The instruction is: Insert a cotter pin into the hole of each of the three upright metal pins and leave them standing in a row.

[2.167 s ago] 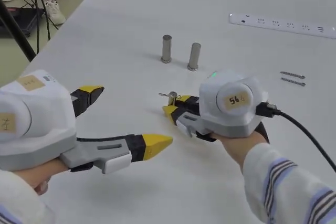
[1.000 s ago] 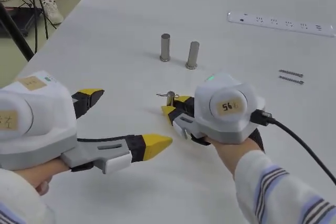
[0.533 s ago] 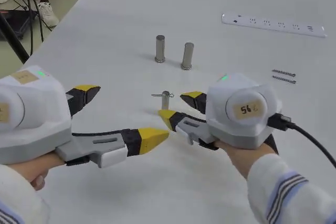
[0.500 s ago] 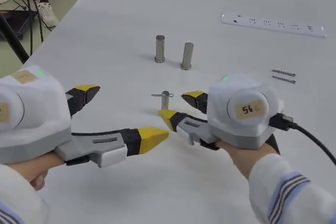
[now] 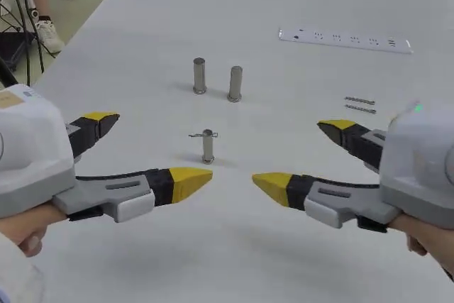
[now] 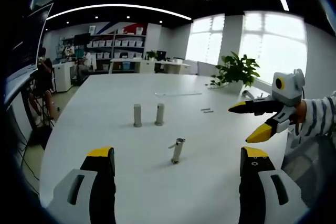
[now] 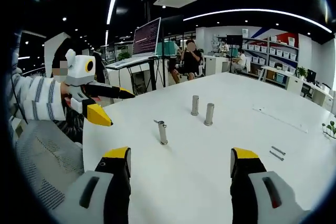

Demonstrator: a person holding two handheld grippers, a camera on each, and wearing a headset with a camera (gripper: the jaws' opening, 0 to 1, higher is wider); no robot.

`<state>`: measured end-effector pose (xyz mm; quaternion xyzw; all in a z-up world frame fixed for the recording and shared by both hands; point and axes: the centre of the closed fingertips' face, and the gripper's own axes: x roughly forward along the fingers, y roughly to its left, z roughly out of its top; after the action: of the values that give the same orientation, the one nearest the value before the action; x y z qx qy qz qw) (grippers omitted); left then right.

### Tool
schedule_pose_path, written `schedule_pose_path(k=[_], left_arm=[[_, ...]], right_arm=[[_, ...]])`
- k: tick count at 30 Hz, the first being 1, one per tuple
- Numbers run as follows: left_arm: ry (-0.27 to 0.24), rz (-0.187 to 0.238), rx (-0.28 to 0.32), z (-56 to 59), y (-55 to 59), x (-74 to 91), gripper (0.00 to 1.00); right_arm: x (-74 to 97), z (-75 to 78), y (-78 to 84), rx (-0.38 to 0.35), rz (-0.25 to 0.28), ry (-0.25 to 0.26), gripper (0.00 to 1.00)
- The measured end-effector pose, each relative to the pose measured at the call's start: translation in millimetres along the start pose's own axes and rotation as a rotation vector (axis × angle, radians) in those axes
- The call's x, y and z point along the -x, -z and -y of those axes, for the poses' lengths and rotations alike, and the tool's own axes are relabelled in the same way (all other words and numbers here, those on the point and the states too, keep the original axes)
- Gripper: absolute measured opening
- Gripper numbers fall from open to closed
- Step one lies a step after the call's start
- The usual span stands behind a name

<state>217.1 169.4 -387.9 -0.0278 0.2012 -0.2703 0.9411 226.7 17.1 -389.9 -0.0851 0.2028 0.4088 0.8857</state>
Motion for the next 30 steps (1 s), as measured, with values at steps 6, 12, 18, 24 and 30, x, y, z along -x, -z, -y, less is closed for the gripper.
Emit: schedule_pose_path(k=[6, 12, 18, 24, 30], left_arm=[[0.006, -0.007, -0.008, 5.0, -0.9, 3.8, 0.99], [0.02, -0.02, -0.012, 11.0, -0.3, 6.3, 0.99], [0.028, -0.033, -0.022, 13.3, 0.9, 7.3, 0.99], [0.027, -0.031, -0.016, 12.0, -2.3, 6.3, 0.99], [0.019, -0.028, -0.028, 3.5, -10.3, 2.5, 0.99]], right_arm=[[26.9, 10.2, 10.8, -0.104, -0.001, 0.079, 0.83], [44.9, 22.5, 26.9, -0.219, -0.004, 0.125, 0.94], [61.7, 31.1, 29.7, -0.282, 0.013, 0.153, 0.98], [73.7, 41.0, 38.3, -0.337, 0.002, 0.199, 0.98], [81.4, 44.7, 38.7, -0.363, 0.009, 0.221, 0.98]])
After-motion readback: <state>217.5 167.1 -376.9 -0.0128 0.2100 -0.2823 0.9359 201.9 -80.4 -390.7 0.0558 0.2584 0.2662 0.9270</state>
